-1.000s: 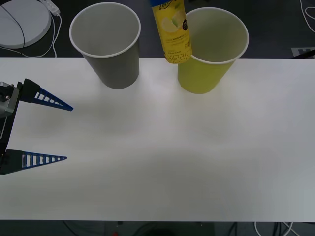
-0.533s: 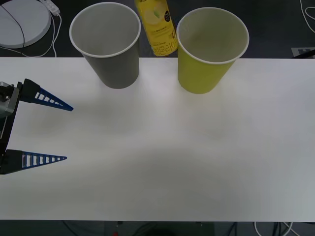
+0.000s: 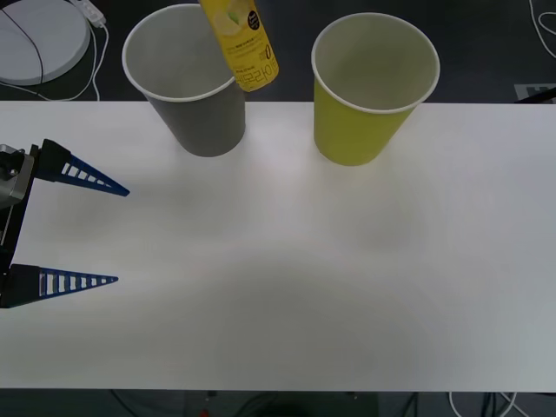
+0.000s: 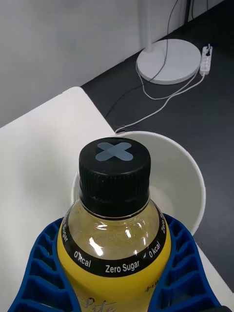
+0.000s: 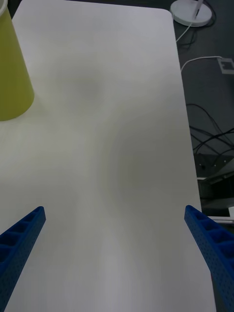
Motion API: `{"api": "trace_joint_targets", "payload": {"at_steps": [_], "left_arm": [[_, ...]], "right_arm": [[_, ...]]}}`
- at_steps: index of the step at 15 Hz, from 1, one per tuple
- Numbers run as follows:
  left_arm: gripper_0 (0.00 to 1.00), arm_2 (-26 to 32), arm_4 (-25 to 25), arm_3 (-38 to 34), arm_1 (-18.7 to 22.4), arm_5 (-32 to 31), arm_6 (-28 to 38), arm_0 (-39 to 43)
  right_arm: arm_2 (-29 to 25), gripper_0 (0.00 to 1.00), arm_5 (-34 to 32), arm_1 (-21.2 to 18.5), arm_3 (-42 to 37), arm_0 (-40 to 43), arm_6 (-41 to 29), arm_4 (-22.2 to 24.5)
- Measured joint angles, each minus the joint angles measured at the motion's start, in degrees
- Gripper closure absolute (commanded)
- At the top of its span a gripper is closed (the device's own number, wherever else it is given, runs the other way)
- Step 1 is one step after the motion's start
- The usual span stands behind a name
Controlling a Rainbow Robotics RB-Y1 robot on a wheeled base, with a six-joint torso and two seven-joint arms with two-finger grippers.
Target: Put the can into the green bin and the plastic bottle into the gray bin
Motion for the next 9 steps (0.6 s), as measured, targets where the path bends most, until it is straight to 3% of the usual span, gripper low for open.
{"api": "trace_joint_targets", "payload": {"at_steps": [9], "left_arm": [[0.00, 0.0, 0.0, 0.0, 0.0, 0.0, 0.0, 0.0]], "right_arm": [[4.9, 1.00, -0.5, 10.7, 16.7, -8.4, 0.0, -0.4]]}}
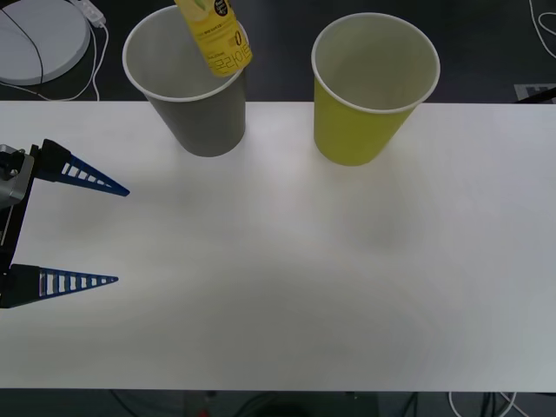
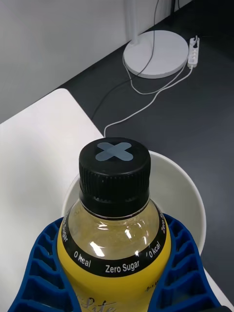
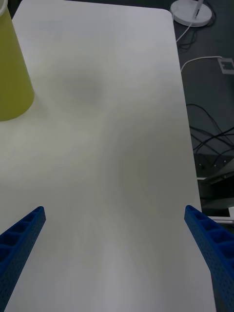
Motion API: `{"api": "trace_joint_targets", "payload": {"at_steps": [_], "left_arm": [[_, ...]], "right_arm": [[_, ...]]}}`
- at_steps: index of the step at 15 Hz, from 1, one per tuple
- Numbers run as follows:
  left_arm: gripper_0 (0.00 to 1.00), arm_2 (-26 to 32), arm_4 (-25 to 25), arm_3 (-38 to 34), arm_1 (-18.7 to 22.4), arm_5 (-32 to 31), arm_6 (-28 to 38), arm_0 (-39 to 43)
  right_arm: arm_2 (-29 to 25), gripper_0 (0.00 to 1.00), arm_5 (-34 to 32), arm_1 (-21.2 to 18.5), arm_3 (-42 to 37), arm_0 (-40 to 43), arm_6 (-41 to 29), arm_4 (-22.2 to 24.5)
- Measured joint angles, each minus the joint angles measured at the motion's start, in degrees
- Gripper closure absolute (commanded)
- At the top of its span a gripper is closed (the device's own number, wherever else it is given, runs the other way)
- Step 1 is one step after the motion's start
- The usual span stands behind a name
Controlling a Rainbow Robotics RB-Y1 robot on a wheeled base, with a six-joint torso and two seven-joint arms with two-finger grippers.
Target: Put the can into the green bin and the plastic bottle into the gray bin
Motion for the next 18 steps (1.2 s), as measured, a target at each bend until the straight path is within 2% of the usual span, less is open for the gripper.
{"api": "trace_joint_targets", "payload": {"at_steps": [7, 14, 15, 16, 17, 18], "left_arm": [[0.00, 0.0, 0.0, 0.0, 0.0, 0.0, 0.0, 0.0], [0.00, 0.0, 0.0, 0.0, 0.0, 0.0, 0.0, 0.0], [0.00, 0.0, 0.0, 0.0, 0.0, 0.0, 0.0, 0.0], [0.00, 0.0, 0.0, 0.0, 0.0, 0.0, 0.0, 0.0], [0.00, 0.0, 0.0, 0.0, 0.0, 0.0, 0.0, 0.0], [0.00, 0.0, 0.0, 0.0, 0.0, 0.0, 0.0, 0.0]], "right_arm": [[0.2, 1.00, -1.3, 5.7, 9.2, -3.2, 0.0, 0.6], [0.4, 1.00, -1.3, 7.3, 11.4, -4.1, 0.0, 1.0], [0.4, 0.81, -1.3, 7.3, 11.4, -4.2, 0.0, 1.0], [0.4, 0.26, -1.3, 7.2, 11.4, -4.3, 0.0, 1.0], [0.4, 0.00, -1.3, 7.2, 11.4, -4.2, 0.0, 1.0], [0.4, 0.00, -1.2, 7.2, 11.4, -4.2, 0.0, 1.1]]}}
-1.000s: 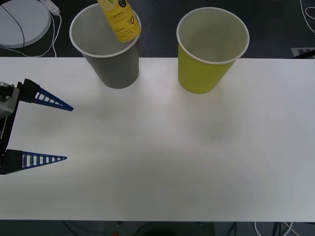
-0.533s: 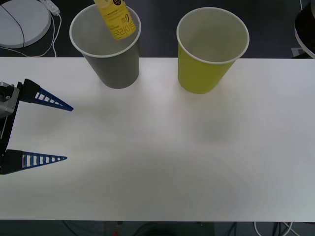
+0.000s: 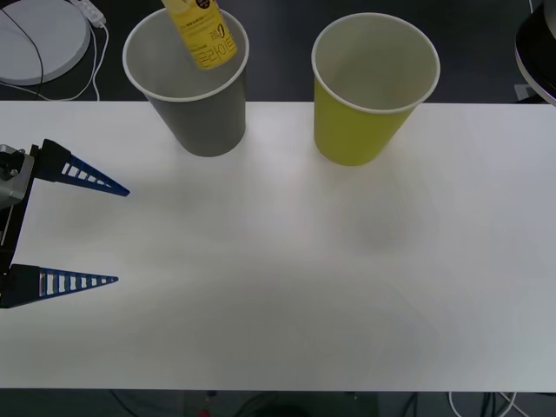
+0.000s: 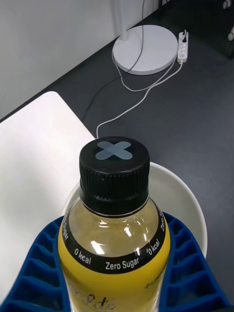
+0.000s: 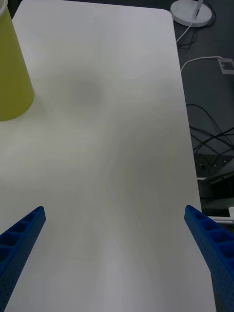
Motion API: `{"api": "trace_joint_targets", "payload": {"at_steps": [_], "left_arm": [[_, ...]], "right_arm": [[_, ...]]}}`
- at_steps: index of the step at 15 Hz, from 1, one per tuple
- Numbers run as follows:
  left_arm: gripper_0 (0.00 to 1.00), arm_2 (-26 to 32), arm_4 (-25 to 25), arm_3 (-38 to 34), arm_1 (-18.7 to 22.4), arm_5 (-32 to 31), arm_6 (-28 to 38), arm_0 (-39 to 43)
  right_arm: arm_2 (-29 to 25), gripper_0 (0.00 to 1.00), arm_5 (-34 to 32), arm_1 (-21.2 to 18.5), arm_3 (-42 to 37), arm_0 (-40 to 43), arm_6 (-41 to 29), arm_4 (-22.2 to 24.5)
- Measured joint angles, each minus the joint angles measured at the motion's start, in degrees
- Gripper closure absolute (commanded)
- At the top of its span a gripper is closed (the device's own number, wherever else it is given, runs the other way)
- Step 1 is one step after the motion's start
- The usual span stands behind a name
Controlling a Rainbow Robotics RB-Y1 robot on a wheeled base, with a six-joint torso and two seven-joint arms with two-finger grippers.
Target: Put the can into the green bin and the plastic bottle into the gray bin
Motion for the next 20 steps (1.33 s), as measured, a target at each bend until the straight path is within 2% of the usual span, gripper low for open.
{"api": "trace_joint_targets", "payload": {"at_steps": [14, 20], "left_arm": [[0.00, 0.0, 0.0, 0.0, 0.0, 0.0, 0.0, 0.0], [0.00, 0.0, 0.0, 0.0, 0.0, 0.0, 0.0, 0.0]], "right_arm": [[0.0, 0.00, 0.6, 0.1, -0.1, 0.0, 1.2, -0.5], [0.0, 0.00, 0.6, -1.2, -0.8, 1.1, 4.7, -1.7]]}}
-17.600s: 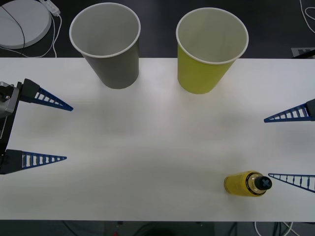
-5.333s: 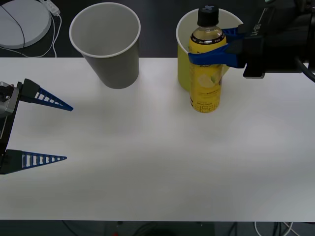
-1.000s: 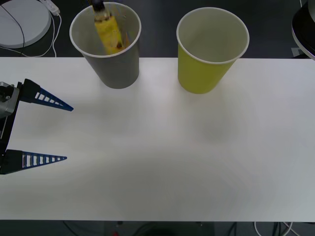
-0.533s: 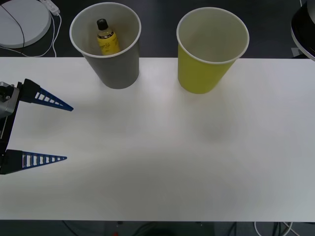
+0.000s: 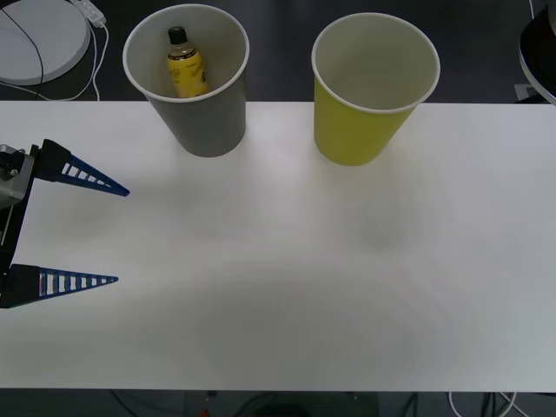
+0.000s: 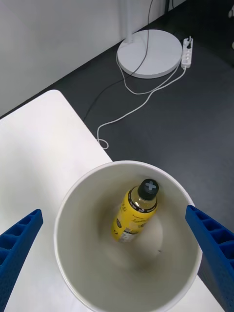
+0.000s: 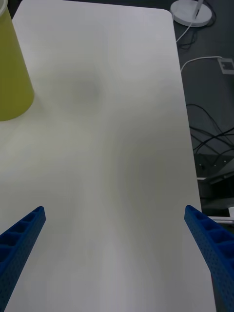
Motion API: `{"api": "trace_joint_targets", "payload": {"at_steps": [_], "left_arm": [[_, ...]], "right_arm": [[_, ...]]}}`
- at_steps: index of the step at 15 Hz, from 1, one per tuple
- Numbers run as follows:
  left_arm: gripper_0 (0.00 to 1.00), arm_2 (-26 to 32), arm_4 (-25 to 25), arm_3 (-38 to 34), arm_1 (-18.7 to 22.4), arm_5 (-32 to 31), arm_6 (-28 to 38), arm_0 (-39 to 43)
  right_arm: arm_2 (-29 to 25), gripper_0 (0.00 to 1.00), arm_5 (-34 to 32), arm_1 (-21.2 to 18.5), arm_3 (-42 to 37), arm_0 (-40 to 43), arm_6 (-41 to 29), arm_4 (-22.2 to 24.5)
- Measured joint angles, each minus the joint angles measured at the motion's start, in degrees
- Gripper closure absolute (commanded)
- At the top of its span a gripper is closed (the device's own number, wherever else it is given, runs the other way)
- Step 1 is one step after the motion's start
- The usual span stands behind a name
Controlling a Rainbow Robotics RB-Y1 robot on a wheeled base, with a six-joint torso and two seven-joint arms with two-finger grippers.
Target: Put the can into the green bin and the plastic bottle into the gray bin
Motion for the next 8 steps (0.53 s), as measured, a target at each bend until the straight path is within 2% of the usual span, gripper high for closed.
{"api": "trace_joint_targets", "payload": {"at_steps": [8], "left_arm": [[0.00, 0.0, 0.0, 0.0, 0.0, 0.0, 0.0, 0.0]], "right_arm": [[0.0, 0.00, -0.1, -8.9, -11.8, 4.3, 2.5, -3.0]]}}
